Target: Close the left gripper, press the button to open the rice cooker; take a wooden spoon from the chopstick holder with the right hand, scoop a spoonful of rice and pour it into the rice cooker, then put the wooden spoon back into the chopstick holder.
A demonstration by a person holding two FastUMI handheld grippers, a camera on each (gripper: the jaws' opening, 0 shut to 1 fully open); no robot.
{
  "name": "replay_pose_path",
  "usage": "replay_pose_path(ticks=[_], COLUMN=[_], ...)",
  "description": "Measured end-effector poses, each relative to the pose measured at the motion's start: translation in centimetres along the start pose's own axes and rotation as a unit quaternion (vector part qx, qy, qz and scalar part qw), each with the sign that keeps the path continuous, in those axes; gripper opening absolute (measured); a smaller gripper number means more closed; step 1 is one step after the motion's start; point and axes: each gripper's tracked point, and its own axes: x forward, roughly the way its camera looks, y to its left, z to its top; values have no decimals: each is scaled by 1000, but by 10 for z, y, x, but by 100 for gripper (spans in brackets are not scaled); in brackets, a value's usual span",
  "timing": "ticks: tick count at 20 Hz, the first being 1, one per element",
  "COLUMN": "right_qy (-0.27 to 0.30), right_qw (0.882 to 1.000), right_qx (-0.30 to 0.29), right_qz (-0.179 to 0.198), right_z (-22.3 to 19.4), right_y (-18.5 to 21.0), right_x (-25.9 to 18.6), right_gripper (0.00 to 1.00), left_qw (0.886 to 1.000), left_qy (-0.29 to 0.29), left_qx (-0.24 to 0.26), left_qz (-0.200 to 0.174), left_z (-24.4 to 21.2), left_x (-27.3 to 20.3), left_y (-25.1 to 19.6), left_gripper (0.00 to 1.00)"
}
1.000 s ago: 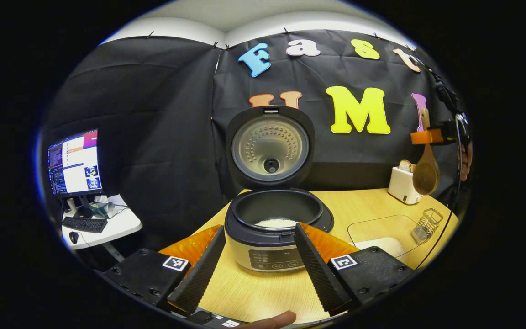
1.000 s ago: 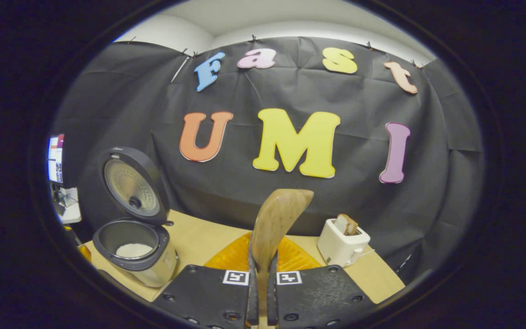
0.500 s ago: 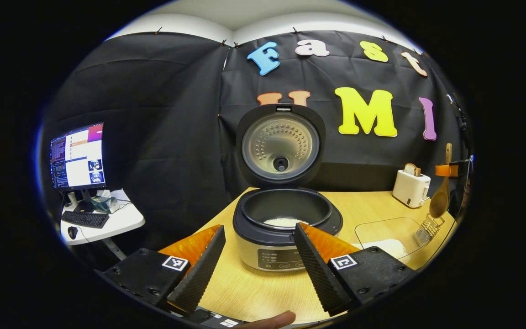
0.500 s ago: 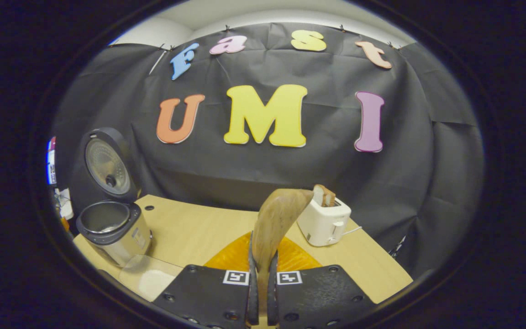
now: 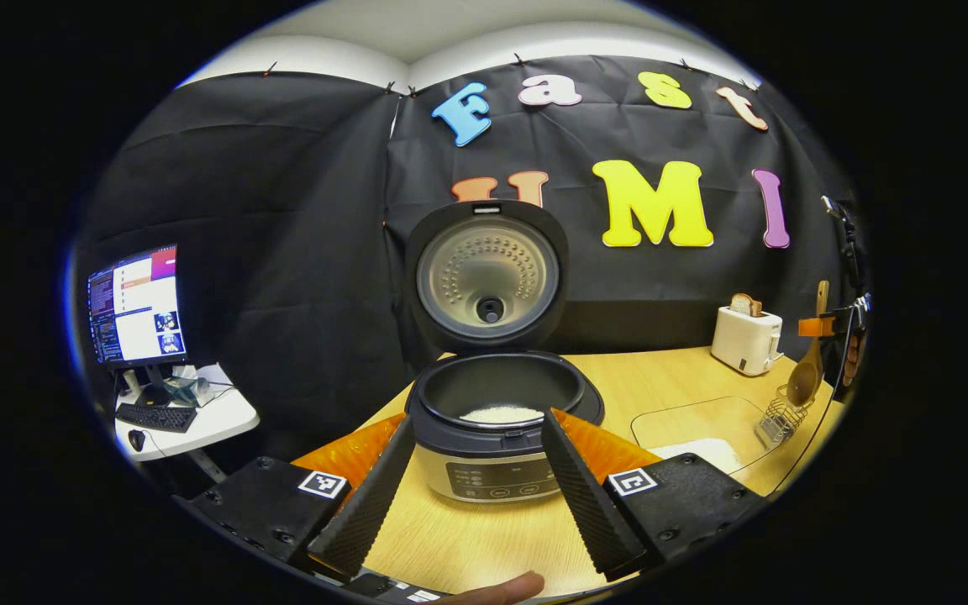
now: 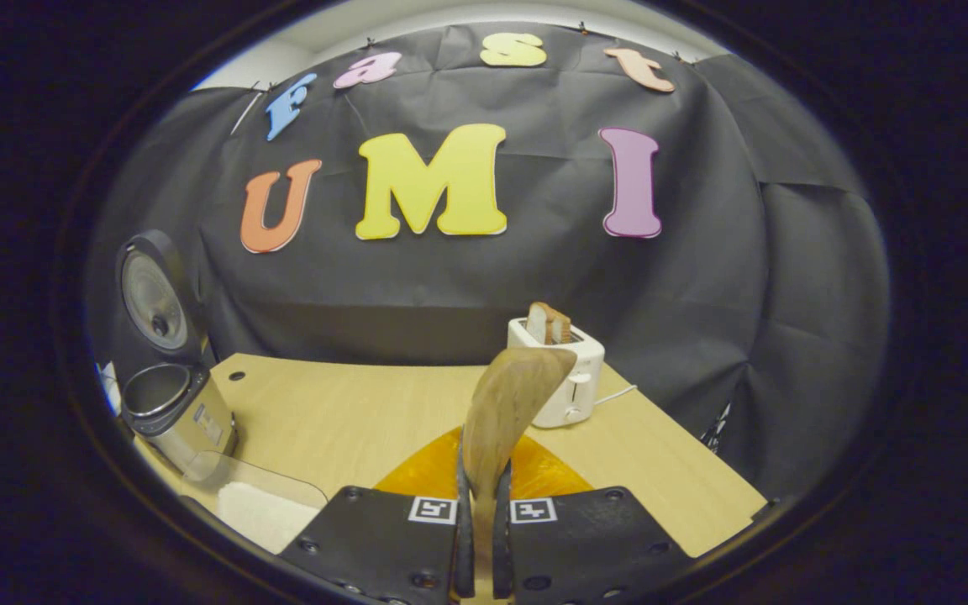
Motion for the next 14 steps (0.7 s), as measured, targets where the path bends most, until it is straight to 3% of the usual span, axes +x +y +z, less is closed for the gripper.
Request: replay_pose_path(ticks=[7,11,12,13,14], right_qy=[62,13,7,2,-1], right_qw=[998,1000,1000,1000,1000], right_qx=[29,18,18,18,20], right_qz=[13,13,16,18,16], right_z=[-52,-32,-29,-27,-26], right_y=[-12,-21,-23,-25,-29], right_x=[16,10,8,7,5], right_gripper=[16,20,25,42,48], left_qw=[999,999,999,998,998], left_qy=[-27,-41,-44,-47,-53], left_qx=[12,-25,-31,-33,-31], left_qz=[-16,-10,-7,-3,1], left_z=[17,28,31,33,37], left_x=[-9,-16,-18,-20,-21], left_y=[-31,-35,-36,-36,-36], left_gripper=[97,97,97,97,97])
